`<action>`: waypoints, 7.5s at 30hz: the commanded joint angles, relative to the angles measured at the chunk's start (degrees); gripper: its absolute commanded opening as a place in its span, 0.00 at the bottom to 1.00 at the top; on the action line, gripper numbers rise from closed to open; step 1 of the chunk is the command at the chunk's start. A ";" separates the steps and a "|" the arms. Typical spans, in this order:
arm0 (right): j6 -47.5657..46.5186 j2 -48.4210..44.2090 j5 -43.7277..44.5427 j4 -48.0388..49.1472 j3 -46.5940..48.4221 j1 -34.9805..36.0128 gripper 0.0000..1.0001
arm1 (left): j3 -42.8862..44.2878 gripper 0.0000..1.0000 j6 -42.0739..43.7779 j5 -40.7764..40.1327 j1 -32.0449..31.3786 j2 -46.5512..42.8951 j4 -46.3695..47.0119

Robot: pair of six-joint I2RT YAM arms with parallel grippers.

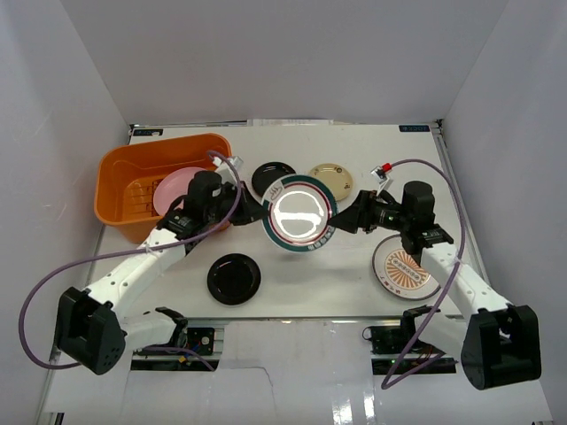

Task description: Place the plates into the plastic bin on the countertop

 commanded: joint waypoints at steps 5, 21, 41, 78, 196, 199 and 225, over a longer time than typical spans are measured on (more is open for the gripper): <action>-3.62 -8.35 6.89 -8.91 6.30 0.06 0.97 | 11.29 0.00 -3.86 -3.30 21.07 -8.94 -4.15; -7.76 -12.22 21.03 -14.72 0.59 0.06 0.93 | 2.15 0.00 -6.34 -14.99 46.88 -6.41 -3.98; 5.24 -18.29 77.53 -24.82 -7.32 -3.80 0.96 | 1.02 0.93 -3.78 -13.69 46.88 -3.93 -0.30; 12.63 -17.06 32.58 -12.37 -27.35 -29.65 0.72 | 0.13 0.98 -2.20 13.31 16.83 -24.24 2.61; 13.95 -1.41 35.47 13.66 -0.91 35.13 0.08 | -3.38 0.85 8.87 25.59 27.20 -26.26 -15.32; 14.30 -0.54 32.75 13.66 1.98 33.37 0.08 | -3.64 0.86 9.49 27.45 25.44 -24.60 -15.24; 3.86 -6.07 35.10 -0.39 1.99 18.87 0.76 | 6.47 0.00 -2.88 0.81 34.45 -9.92 -2.59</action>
